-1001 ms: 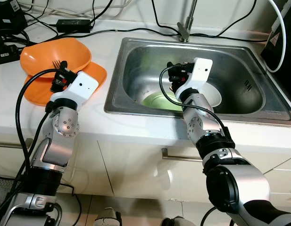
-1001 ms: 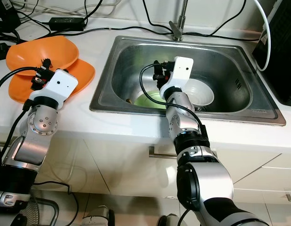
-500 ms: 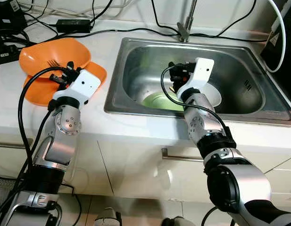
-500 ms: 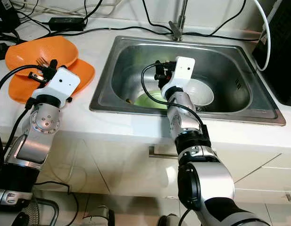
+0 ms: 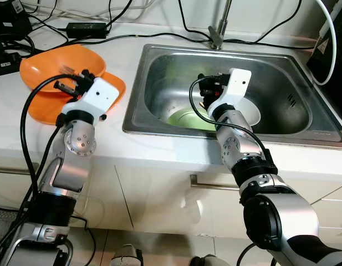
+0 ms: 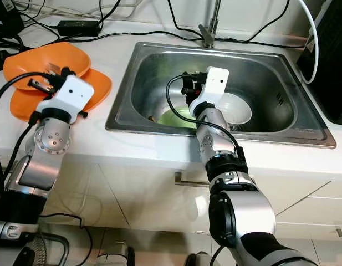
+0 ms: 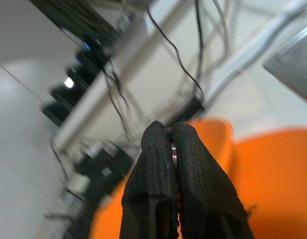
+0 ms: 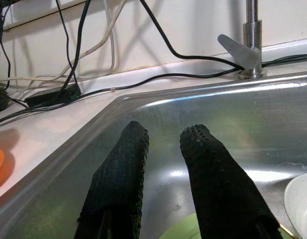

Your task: Kitchen organization

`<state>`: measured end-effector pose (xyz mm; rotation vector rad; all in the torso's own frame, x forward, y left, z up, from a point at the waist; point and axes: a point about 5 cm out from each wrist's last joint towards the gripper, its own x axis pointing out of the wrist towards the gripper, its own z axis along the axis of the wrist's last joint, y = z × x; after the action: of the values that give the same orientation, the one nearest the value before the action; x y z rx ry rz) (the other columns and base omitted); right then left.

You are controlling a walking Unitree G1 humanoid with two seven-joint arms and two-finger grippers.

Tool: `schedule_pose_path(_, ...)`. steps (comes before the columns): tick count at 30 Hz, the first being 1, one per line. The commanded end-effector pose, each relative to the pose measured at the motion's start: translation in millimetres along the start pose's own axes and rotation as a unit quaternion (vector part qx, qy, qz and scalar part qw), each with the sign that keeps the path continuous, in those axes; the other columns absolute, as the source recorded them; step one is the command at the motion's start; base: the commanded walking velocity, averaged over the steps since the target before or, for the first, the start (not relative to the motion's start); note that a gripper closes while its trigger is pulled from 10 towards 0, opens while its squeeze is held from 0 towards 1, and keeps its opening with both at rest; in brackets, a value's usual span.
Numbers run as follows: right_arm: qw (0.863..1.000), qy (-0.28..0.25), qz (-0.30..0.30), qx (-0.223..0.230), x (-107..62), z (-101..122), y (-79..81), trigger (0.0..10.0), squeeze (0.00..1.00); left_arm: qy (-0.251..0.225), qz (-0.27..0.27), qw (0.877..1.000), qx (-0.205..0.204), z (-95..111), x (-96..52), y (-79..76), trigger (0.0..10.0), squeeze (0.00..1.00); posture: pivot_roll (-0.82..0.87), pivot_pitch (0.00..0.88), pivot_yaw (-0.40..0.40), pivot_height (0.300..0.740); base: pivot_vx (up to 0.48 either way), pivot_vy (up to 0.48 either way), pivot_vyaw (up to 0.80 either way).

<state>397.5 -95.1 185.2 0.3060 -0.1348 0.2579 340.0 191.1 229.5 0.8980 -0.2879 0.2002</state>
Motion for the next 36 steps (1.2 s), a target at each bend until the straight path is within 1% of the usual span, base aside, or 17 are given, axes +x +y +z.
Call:
schedule_pose_path(1, 1.000, -0.003, -0.008, 0.002, -0.2, 2.1, -3.7, 10.0, 0.00, -0.037, 0.021, 0.999, 0.021, 17.7, 3.8, 10.8, 0.0, 0.00, 0.10, 0.068, -0.051, 0.718, 0.000, 0.000, 0.00)
schedule_pose_path(5, 1.000, -0.001, -0.008, 0.003, -0.5, 0.9, -3.1, 10.0, 0.00, -0.070, 0.044, 0.996, 0.030, 34.6, 6.0, 22.1, 0.0, 0.00, 0.10, 0.067, -0.052, 0.718, 0.000, 0.000, 0.00)
schedule_pose_path(9, 1.000, 0.000, -0.009, -0.001, -0.7, 0.3, -3.7, 10.0, 0.00, -0.149, 0.032, 0.988, -0.039, 69.2, 5.9, 24.9, 0.0, 0.00, 0.10, 0.065, -0.051, 0.718, 0.000, 0.000, 0.00)
schedule_pose_path(10, 1.000, -0.002, -0.009, -0.002, -0.6, 1.0, -3.8, 10.0, 0.00, -0.185, -0.003, 0.980, -0.072, 84.2, 2.8, 18.2, 0.0, 0.00, 0.10, 0.065, -0.051, 0.718, 0.000, 0.000, 0.00)
schedule_pose_path(14, 1.000, -0.007, -0.007, -0.006, -0.2, 3.0, -4.1, 10.0, 0.00, -0.240, -0.065, 0.959, -0.132, 110.1, -5.5, 5.4, 0.0, 0.00, 0.09, 0.062, -0.047, 0.718, 0.000, 0.000, 0.00)
schedule_pose_path(15, 1.000, -0.007, -0.007, -0.008, -0.1, 3.2, -4.3, 10.0, 0.00, -0.243, -0.089, 0.953, -0.158, 115.2, -7.3, 0.1, 0.7, 0.00, 0.09, 0.060, -0.043, 0.718, 0.000, 0.000, 0.00)
schedule_pose_path(16, 1.000, -0.007, -0.008, -0.010, -0.2, 3.3, -4.4, 10.0, 0.00, -0.245, -0.115, 0.946, -0.178, 119.6, -9.3, -5.8, 10.0, 0.00, 0.09, 0.058, -0.040, 0.718, 0.000, 0.000, 0.00)
schedule_pose_path(18, 1.000, -0.008, -0.008, -0.012, -0.2, 3.5, -4.5, 10.0, 0.00, -0.249, -0.131, 0.941, -0.190, 123.2, -11.2, -10.4, 10.0, 0.00, 0.09, 0.058, -0.040, 0.718, 0.000, 0.000, 0.00)
schedule_pose_path(19, 1.000, -0.009, -0.008, -0.018, -0.5, 3.8, -5.2, 10.0, 0.07, -0.246, -0.144, 0.933, -0.218, 126.1, -12.6, -14.8, 10.0, 0.00, 0.09, 0.058, -0.037, 0.718, 0.000, 0.000, 0.00)
schedule_pose_path(20, 0.999, -0.013, -0.007, -0.031, -1.1, 4.4, -6.0, 10.0, 1.00, -0.246, -0.149, 0.927, -0.239, 128.1, -13.5, -17.1, 10.0, 0.00, 0.09, 0.057, -0.036, 0.718, 0.000, 0.000, 0.00)
schedule_pose_path(22, 0.998, -0.019, -0.003, -0.064, -1.8, 6.0, -6.5, 10.0, 1.00, -0.239, -0.155, 0.915, -0.286, 129.2, -14.0, -19.0, 10.0, 0.00, 0.08, 0.057, -0.032, 0.718, 0.000, 0.000, 0.00)
schedule_pose_path(26, 0.994, -0.027, 0.012, -0.103, -2.0, 8.6, -5.1, 10.0, 1.00, -0.234, -0.160, 0.906, -0.313, 128.2, -13.6, -18.2, 10.0, 0.00, 0.08, 0.057, -0.030, 0.718, 0.000, 0.000, 0.00)
schedule_pose_path(27, 0.985, -0.045, 0.041, -0.160, -2.9, 13.1, -0.7, 10.0, 1.00, -0.222, -0.158, 0.900, -0.339, 124.1, -11.6, -15.2, 10.0, 0.00, 0.08, 0.058, -0.027, 0.718, 0.000, 0.000, 0.00)
schedule_pose_path(31, 0.954, -0.071, 0.089, -0.276, -5.2, 17.1, 8.9, 10.0, 1.00, -0.207, -0.160, 0.884, -0.387, 118.7, -9.5, -10.7, 10.0, 0.00, 0.08, 0.056, -0.025, 0.718, 0.000, 0.000, 0.00)
schedule_pose_path(34, 0.945, -0.070, 0.104, -0.303, -5.9, 15.9, 10.3, 10.0, 0.98, -0.199, -0.168, 0.871, -0.416, 115.5, -9.1, -9.0, 10.0, 0.00, 0.08, 0.053, -0.026, 0.718, 0.000, 0.000, 0.00)
schedule_pose_path(35, 0.939, -0.072, 0.110, -0.318, -6.6, 15.9, 10.3, 10.0, 0.00, -0.198, -0.172, 0.867, -0.425, 114.5, -9.5, -8.8, 10.0, 0.00, 0.08, 0.053, -0.025, 0.718, 0.000, 0.000, 0.00)
schedule_pose_path(36, 0.933, -0.073, 0.116, -0.333, -7.4, 15.7, 10.1, 10.0, 0.00, -0.196, -0.174, 0.863, -0.433, 113.7, -9.8, -8.6, 10.0, 0.00, 0.08, 0.052, -0.025, 0.718, 0.000, 0.000, 0.00)
